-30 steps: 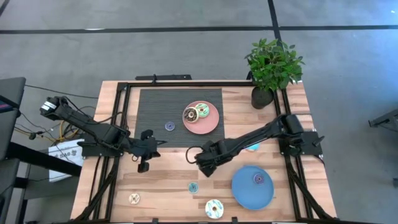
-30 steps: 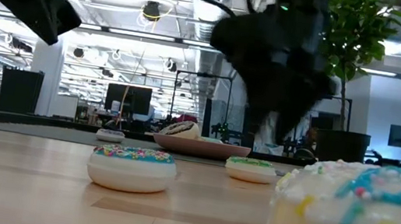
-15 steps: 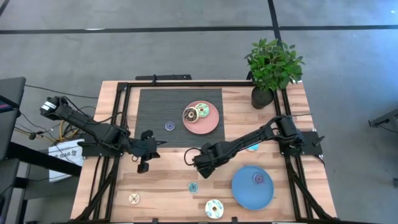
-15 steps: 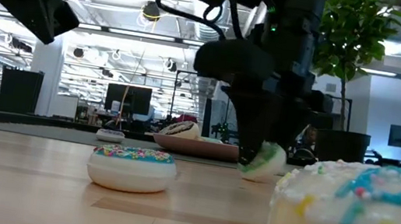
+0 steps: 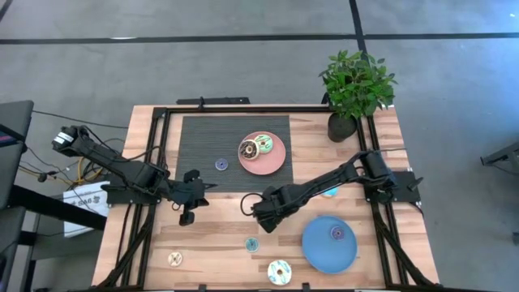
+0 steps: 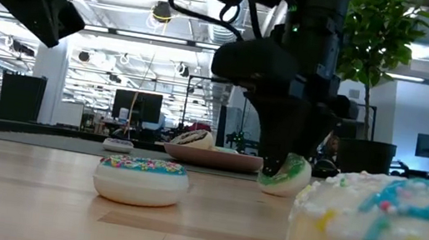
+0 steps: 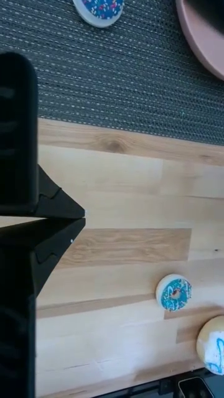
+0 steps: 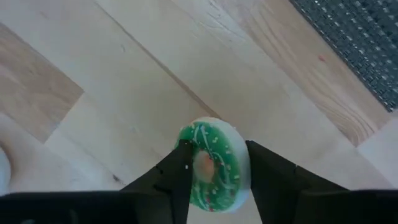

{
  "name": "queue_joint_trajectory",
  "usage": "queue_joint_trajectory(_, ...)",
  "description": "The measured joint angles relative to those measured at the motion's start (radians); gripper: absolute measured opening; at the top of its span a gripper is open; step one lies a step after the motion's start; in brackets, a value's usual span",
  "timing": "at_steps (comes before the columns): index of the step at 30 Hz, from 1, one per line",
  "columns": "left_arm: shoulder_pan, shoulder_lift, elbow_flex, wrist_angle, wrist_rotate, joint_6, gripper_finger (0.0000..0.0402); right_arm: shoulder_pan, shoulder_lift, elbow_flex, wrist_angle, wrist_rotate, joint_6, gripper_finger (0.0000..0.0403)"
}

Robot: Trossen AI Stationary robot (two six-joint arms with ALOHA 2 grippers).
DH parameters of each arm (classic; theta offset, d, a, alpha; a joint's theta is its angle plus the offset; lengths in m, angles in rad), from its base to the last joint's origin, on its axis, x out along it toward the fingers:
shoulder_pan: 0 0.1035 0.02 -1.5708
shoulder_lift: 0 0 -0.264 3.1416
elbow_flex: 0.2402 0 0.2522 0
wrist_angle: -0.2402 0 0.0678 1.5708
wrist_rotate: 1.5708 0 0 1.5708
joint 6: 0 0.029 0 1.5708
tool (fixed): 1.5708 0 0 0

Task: Pick & Place donuts
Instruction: Put the small green donut on the blue plate

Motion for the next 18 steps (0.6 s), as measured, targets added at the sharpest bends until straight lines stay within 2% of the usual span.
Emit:
queue_joint_trajectory(6, 0.000, 0.000, 0.000, 0.000, 0.000, 0.000, 0.0000, 0.011, -0.035, 0.001, -0.012, 0.002, 0.000, 0.0097)
queue_joint_trajectory(11, 0.000, 0.000, 0.000, -0.004, 0.001, -0.010, 0.0000, 0.040, -0.094, -0.002, -0.042, 0.062, 0.001, 0.0077)
queue_joint_trajectory(18, 0.000, 0.000, 0.000, 0.003, 0.002, -0.025, 0.0000, 0.079, -0.177, -0.005, -0.075, 0.090, 0.008, 0.0043)
